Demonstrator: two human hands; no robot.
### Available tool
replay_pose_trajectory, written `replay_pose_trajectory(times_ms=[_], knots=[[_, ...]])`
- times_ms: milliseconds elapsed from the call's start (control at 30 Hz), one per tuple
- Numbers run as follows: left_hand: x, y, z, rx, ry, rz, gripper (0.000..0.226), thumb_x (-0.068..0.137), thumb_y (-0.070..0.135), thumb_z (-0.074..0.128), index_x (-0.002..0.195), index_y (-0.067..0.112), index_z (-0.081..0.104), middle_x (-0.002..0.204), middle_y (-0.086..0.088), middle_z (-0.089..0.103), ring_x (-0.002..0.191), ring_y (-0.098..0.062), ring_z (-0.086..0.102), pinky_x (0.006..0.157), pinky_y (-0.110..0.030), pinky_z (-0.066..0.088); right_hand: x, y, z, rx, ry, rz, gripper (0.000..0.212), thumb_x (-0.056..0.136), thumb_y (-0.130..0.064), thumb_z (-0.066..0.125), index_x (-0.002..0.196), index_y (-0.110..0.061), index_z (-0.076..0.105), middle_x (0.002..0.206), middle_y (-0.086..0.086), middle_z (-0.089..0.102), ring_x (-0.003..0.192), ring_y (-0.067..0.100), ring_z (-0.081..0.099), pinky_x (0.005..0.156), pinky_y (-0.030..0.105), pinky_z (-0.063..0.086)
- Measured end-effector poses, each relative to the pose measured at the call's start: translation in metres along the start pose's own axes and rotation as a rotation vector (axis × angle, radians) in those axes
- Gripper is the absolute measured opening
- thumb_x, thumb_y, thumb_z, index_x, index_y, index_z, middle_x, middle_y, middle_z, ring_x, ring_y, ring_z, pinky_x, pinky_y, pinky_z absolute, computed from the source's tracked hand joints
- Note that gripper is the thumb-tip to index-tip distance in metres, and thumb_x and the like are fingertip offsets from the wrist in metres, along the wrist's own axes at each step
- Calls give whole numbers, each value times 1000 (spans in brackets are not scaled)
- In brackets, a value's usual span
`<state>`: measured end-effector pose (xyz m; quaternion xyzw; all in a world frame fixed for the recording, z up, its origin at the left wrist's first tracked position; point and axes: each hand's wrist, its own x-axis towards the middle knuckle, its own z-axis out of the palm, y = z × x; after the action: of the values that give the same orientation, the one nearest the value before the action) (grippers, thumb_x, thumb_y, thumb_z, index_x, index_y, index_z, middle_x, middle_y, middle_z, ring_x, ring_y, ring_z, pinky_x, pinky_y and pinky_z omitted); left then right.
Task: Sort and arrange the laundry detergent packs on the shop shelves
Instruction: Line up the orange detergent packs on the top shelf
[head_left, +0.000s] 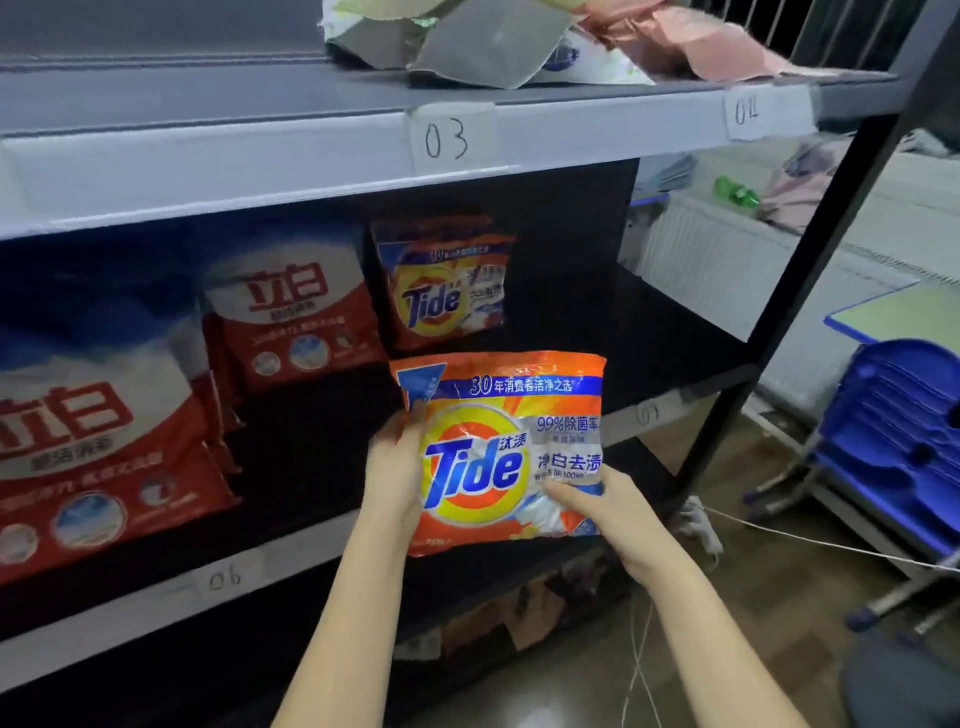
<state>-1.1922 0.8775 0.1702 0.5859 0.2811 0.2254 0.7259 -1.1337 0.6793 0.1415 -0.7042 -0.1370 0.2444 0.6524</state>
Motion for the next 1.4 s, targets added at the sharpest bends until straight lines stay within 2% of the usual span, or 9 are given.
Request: replay_pose_trajectory(times_ms=[367, 500, 600, 667, 733, 833, 967, 1133, 1400], knots=[[119, 19, 35, -9, 48, 84, 19, 97, 34, 50, 87, 25, 63, 77, 5, 71, 63, -6, 70, 54, -22, 53, 152, -38, -19, -130, -74, -84, 23, 86, -12, 66, 106, -20, 59, 94, -12, 65, 80, -6, 60, 62, 1, 45], [173, 30, 41, -3, 127, 81, 17, 96, 40, 49, 88, 29, 60, 82, 6, 69, 69, -8, 67, 59, -24, 51, 220, -55, -12, -176, -122, -99, 32, 84, -8, 67, 116, -11, 60, 104, 0, 67, 87, 9, 65, 77, 19, 54], [207, 33, 44, 41, 164, 132, 18, 97, 41, 47, 91, 29, 59, 76, 13, 67, 64, 0, 65, 51, -17, 50, 271, -59, -8, -237, -80, -112, 32, 82, -13, 70, 113, -10, 63, 106, 3, 69, 89, 16, 66, 74, 21, 55], [223, 25, 44, 110, 162, 128, 30, 94, 52, 48, 103, 26, 60, 93, 6, 69, 84, -10, 67, 68, -25, 55, 295, -55, -5, -310, -15, -109, 30, 81, -20, 71, 110, -12, 66, 107, 8, 70, 91, 20, 67, 81, 34, 56], [229, 14, 43, 186, 160, 106, 43, 92, 55, 48, 121, 24, 54, 113, 4, 63, 103, -17, 62, 85, -34, 51, 304, -49, -2, -359, 14, -114, 29, 83, -25, 69, 109, -13, 66, 103, 4, 70, 86, 14, 66, 72, 27, 54], [226, -3, 43, 243, 152, 145, 43, 96, 39, 51, 134, 21, 43, 125, 2, 55, 113, -17, 56, 89, -32, 47, 302, -38, -1, -495, 45, -108, 36, 87, -37, 62, 115, -14, 62, 104, -1, 66, 83, 10, 60, 55, 15, 38], [211, -18, 39, 331, 129, 184, 37, 94, 34, 56, 127, 24, 45, 121, 6, 53, 111, -9, 52, 87, -24, 42, 289, -29, -1, -602, 136, -113, 40, 90, -40, 58, 119, -13, 58, 110, 0, 63, 92, 13, 58, 57, 18, 37], [186, -33, 29, 698, 131, 186, 45, 93, 27, 58, 134, 16, 44, 136, -7, 48, 123, -23, 49, 89, -28, 41, 250, -19, -3, -736, 171, -192, 36, 94, -31, 54, 126, -16, 54, 124, 4, 59, 112, 19, 57, 87, 30, 48], [100, -31, 7, 1486, -106, 308, 38, 99, 30, 42, 135, 18, 47, 138, -4, 47, 127, -21, 41, 103, -31, 35, 158, -12, 28, -1165, -184, -342, 45, 99, -26, 42, 143, -19, 35, 145, 5, 38, 134, 21, 34, 105, 31, 34]])
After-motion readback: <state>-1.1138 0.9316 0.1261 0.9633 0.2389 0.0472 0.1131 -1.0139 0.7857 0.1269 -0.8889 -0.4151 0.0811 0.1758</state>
